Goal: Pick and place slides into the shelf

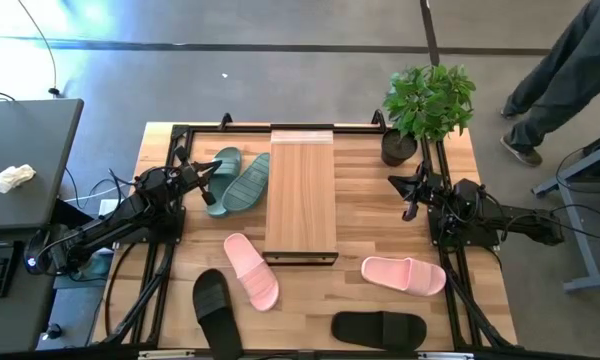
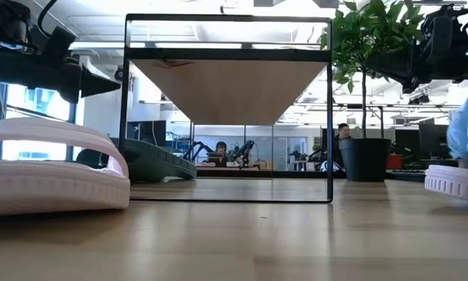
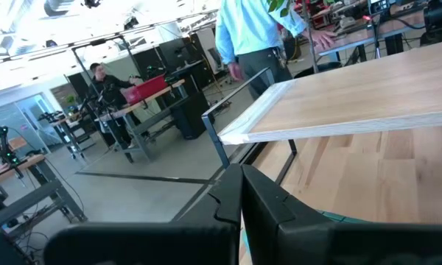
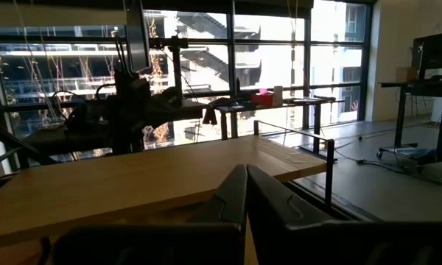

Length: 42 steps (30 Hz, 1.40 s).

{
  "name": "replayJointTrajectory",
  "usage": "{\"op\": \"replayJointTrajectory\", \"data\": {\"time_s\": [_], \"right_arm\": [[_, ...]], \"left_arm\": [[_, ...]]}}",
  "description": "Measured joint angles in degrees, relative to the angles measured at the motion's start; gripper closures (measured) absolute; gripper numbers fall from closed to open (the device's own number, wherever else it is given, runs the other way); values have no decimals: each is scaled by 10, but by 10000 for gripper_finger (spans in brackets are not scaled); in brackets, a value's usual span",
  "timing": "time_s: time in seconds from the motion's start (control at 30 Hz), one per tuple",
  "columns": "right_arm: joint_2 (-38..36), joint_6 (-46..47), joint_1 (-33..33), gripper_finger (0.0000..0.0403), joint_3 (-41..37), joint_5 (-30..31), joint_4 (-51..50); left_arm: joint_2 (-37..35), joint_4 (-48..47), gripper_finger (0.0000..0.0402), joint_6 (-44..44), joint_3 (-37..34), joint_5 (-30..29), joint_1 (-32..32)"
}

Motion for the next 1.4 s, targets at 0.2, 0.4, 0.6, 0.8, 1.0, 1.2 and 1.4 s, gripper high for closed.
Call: {"op": "replayJointTrajectory", "data": {"time_s": [0.2,0.4,0.6,0.8,1.0,1.2,1.4], "right_arm": [[0,0,0,403,0,0,0],[0,0,0,403,0,0,0],[0,0,0,403,0,0,0],[0,0,0,403,0,0,0],[0,0,0,403,0,0,0],[0,0,0,403,0,0,0],[0,3,0,403,0,0,3]], "left_arm": [[0,0,401,0,0,0,0],[0,0,401,0,0,0,0],[0,0,401,0,0,0,0],[0,0,401,0,0,0,0],[0,0,401,-4,0,1,0],[0,21,401,-244,0,98,0],[0,102,401,-489,0,136,0]]}}
